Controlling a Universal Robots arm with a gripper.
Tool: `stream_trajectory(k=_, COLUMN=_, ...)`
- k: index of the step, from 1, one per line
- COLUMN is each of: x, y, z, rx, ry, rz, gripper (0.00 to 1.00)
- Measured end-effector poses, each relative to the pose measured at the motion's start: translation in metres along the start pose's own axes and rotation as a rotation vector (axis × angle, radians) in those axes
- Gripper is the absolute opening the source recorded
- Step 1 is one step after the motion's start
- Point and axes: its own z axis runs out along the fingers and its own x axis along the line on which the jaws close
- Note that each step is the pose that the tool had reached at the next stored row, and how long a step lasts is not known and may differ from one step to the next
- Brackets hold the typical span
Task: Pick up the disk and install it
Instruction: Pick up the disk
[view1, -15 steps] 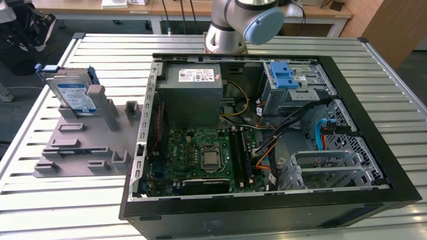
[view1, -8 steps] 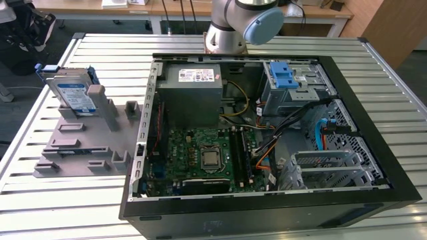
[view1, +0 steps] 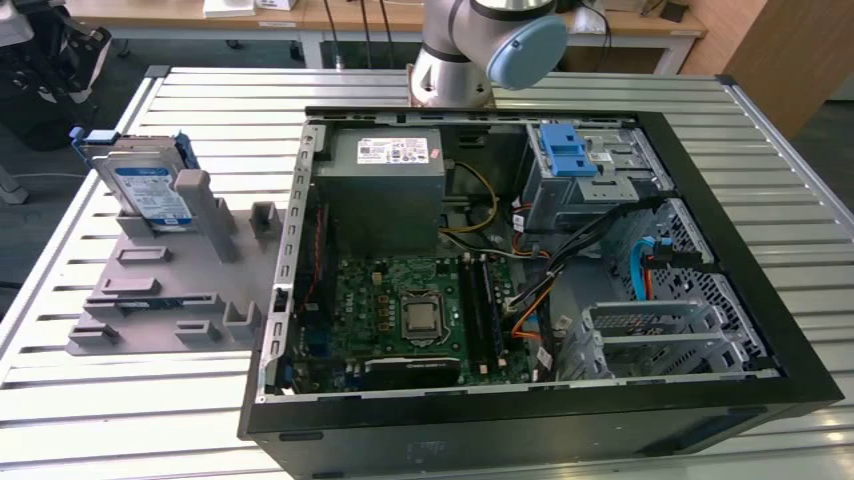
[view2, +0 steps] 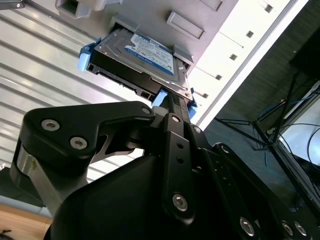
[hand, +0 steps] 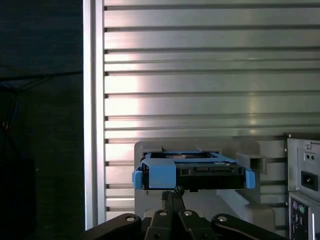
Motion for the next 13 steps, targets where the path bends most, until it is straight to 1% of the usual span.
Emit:
stream_trajectory(k=4, x=0.0, y=0.0, z=0.0001, rx=-0.0001, ry=0.0004, rz=-0.015, gripper=0.11)
stream_trajectory(k=13, x=0.0, y=0.0, z=0.0, rx=-0.0001, ry=0.0006, rz=-0.02, gripper=0.11)
